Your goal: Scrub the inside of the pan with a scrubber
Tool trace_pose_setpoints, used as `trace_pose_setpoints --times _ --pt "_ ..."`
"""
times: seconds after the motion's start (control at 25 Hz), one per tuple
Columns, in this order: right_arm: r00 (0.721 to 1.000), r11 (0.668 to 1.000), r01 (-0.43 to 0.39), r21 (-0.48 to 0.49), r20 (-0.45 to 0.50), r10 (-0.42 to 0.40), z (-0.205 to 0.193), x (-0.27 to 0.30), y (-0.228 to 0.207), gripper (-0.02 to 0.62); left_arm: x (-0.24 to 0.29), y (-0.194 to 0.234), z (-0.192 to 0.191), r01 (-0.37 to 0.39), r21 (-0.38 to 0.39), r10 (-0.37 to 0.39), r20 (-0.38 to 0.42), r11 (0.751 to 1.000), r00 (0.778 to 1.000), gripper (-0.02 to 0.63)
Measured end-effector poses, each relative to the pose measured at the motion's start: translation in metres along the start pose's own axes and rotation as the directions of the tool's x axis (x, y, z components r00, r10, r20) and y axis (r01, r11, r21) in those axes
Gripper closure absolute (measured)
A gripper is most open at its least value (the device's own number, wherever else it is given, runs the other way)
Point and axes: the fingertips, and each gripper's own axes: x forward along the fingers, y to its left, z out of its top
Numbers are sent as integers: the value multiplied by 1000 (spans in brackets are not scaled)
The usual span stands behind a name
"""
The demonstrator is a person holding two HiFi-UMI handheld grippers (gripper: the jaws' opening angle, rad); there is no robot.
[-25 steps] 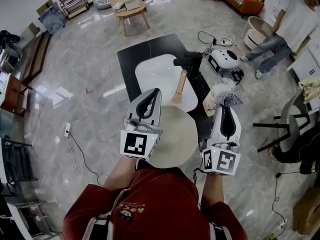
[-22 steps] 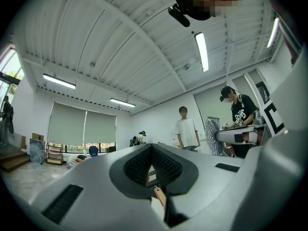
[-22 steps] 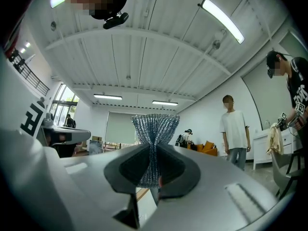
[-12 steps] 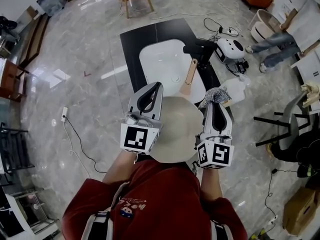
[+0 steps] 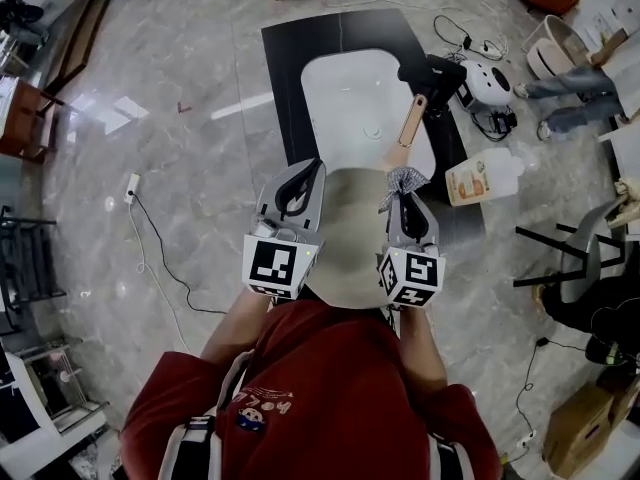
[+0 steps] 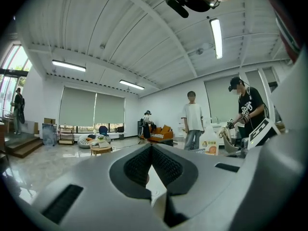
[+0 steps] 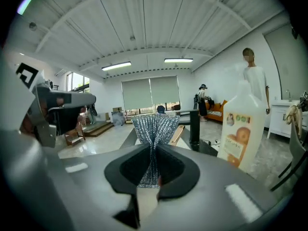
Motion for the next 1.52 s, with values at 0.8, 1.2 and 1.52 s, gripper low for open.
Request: trace_pose_setpoints --times 0.8,1.2,1.52 --pt "972 1000 -17 8 -236 19 -97 45 9 540 -24 34 -53 -83 -13 80 -132 996 988 600" --pt "959 989 -145 -21 -249 135 -103 57 40 537 -36 44 -63 -122 -11 119 -149 993 982 601" --pt "926 954 -294 -55 -265 270 -104 63 75 532 -59 50 -86 -155 -34 146 -198 987 969 600"
